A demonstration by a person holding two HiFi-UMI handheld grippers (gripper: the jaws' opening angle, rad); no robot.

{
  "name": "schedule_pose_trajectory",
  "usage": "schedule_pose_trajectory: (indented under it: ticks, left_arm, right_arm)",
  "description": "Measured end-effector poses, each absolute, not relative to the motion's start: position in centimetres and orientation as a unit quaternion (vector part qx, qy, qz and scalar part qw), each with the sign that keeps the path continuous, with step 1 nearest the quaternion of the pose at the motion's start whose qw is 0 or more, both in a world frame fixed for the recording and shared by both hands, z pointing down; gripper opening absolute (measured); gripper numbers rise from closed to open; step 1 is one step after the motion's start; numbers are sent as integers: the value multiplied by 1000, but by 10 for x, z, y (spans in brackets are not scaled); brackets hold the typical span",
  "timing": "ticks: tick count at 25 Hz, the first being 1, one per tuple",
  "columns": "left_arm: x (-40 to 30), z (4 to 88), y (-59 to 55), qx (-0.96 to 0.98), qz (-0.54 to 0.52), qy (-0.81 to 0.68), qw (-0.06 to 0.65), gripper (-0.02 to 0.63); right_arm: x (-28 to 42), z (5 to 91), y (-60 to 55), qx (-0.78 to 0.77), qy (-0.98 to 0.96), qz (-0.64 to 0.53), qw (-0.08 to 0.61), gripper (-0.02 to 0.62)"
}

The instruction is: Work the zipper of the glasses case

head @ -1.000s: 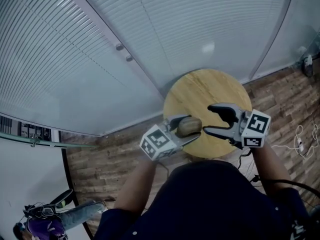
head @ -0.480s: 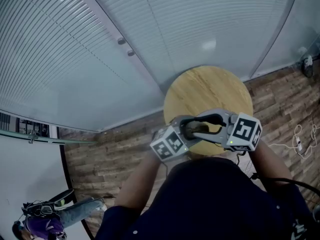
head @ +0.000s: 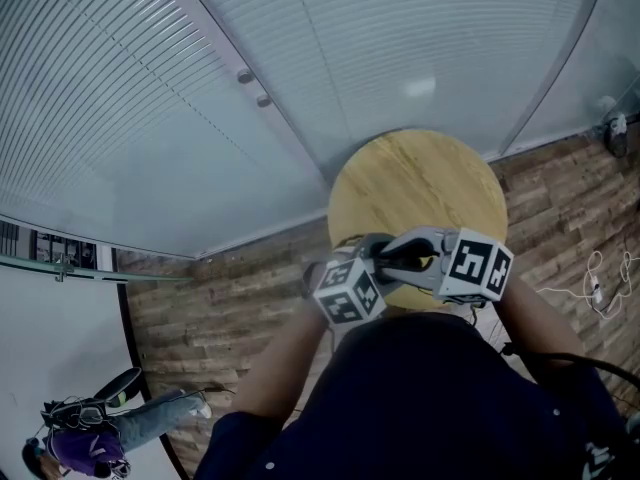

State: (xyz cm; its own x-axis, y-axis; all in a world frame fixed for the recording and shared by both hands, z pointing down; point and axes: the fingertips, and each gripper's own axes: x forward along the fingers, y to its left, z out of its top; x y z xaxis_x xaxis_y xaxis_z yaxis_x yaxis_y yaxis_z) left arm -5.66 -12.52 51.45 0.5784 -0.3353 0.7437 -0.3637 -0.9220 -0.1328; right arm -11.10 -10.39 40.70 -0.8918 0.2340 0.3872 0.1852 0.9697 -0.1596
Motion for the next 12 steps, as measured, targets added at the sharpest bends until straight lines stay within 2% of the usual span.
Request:
schedule_pose_trajectory:
  ticks: [5, 12]
  left_arm:
    - [-58, 515, -119, 896, 395, -199, 45, 308]
    - [-52, 516, -118, 900, 385, -194, 69, 307]
  right_arm:
    - [-114, 401, -102, -106, -973, 65, 194, 37]
    - [-100, 392, -112, -100, -980, 111, 135, 18]
